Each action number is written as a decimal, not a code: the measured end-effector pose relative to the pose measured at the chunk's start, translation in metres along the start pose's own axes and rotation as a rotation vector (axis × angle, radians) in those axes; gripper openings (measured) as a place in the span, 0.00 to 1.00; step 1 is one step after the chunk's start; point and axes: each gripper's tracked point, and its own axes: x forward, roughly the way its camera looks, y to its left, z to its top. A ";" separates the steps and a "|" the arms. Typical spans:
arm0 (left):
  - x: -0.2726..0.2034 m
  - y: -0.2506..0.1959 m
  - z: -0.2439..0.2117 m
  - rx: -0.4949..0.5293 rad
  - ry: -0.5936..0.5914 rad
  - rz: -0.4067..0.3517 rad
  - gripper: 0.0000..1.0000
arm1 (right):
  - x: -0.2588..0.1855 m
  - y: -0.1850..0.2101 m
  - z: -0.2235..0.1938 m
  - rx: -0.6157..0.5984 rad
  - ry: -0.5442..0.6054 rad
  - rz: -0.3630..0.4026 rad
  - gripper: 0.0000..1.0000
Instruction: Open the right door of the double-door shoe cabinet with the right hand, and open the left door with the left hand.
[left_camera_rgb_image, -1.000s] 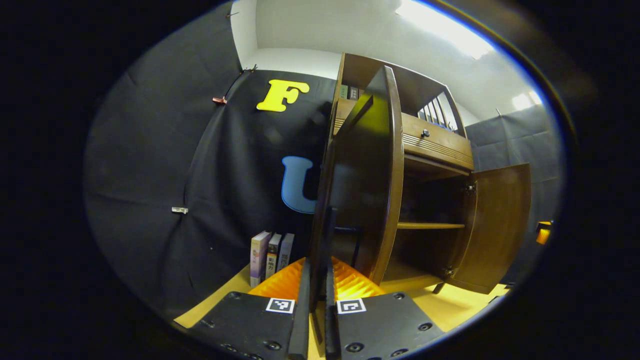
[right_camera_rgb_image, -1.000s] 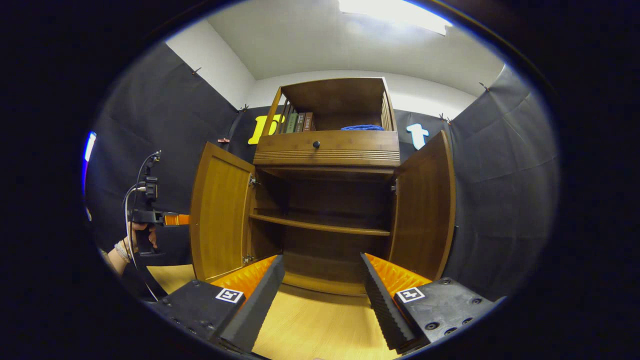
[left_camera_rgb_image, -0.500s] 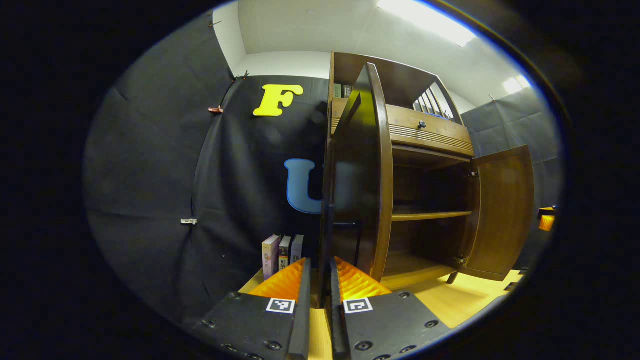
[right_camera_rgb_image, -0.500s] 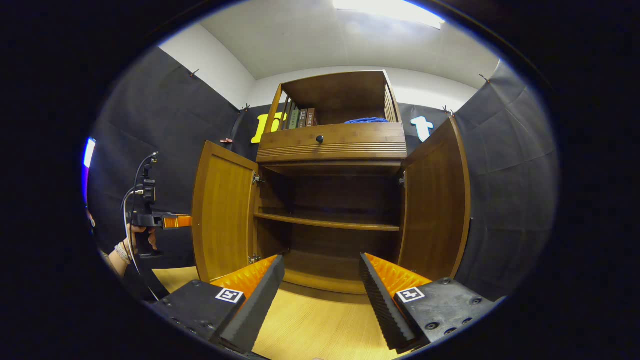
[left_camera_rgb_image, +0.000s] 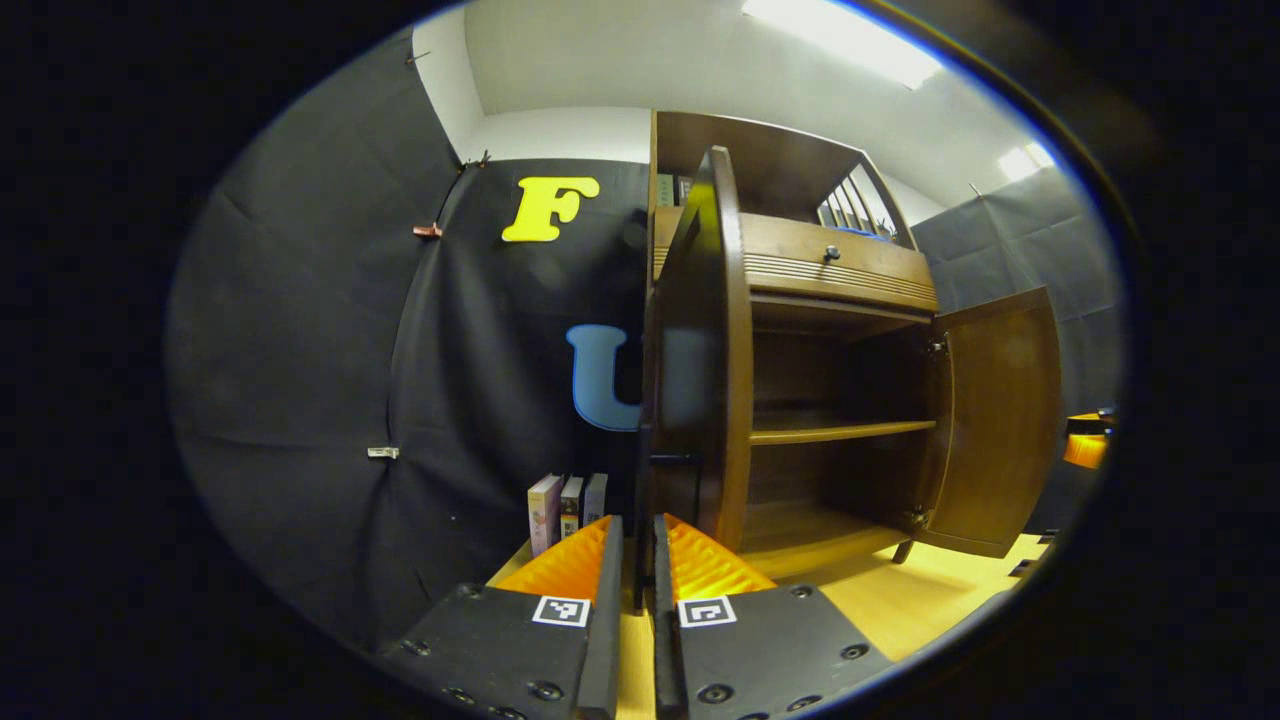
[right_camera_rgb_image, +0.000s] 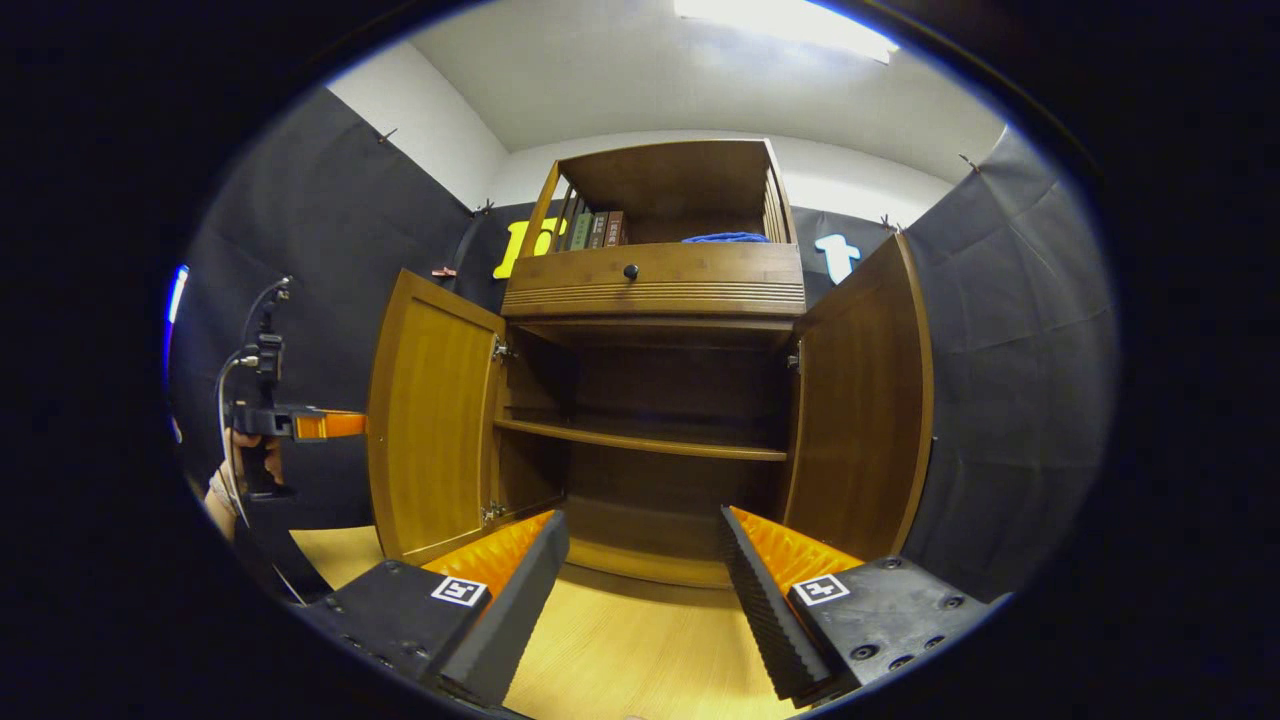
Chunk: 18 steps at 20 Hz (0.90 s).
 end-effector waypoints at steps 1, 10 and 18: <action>-0.009 -0.009 0.004 0.000 -0.004 -0.019 0.18 | 0.001 0.000 -0.001 0.004 0.003 0.000 0.95; -0.039 -0.098 0.037 -0.043 0.014 -0.194 0.18 | 0.016 -0.001 -0.002 -0.002 0.070 -0.021 0.95; -0.022 -0.169 0.064 -0.001 -0.076 -0.225 0.85 | 0.015 0.005 0.047 -0.019 0.020 -0.031 0.97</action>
